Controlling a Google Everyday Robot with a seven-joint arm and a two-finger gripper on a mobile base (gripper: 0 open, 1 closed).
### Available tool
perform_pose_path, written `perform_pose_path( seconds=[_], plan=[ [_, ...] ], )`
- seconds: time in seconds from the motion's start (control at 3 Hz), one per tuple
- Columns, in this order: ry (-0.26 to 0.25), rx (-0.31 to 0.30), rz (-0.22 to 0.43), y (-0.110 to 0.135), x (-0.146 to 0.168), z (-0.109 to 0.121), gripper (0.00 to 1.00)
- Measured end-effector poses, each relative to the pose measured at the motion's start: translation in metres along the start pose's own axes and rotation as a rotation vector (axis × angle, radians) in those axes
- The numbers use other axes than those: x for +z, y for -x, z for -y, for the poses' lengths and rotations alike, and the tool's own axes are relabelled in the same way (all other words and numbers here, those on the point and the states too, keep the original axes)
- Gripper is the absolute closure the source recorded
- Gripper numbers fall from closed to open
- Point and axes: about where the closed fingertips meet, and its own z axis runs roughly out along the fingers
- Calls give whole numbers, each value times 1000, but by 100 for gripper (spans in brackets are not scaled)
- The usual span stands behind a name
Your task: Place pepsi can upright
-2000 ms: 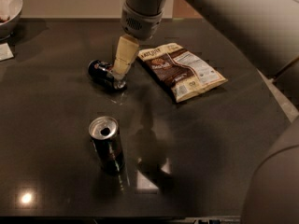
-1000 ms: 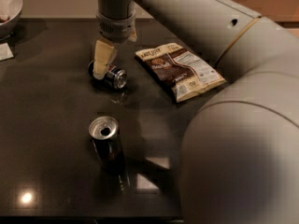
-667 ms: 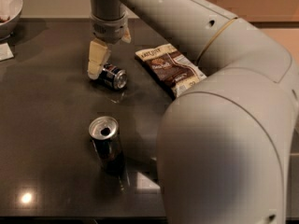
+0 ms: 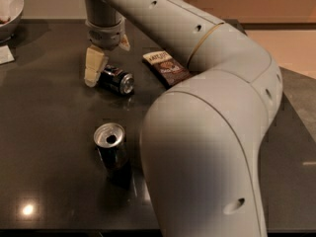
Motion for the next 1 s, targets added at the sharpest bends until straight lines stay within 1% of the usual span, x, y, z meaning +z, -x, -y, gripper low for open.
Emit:
perform_pose_path(
  seconds=[0.67,1.0],
  plan=[
    [20,29,-27,5,21,-1,0],
    [25,34,-34,7,25,-2,18]
  ],
)
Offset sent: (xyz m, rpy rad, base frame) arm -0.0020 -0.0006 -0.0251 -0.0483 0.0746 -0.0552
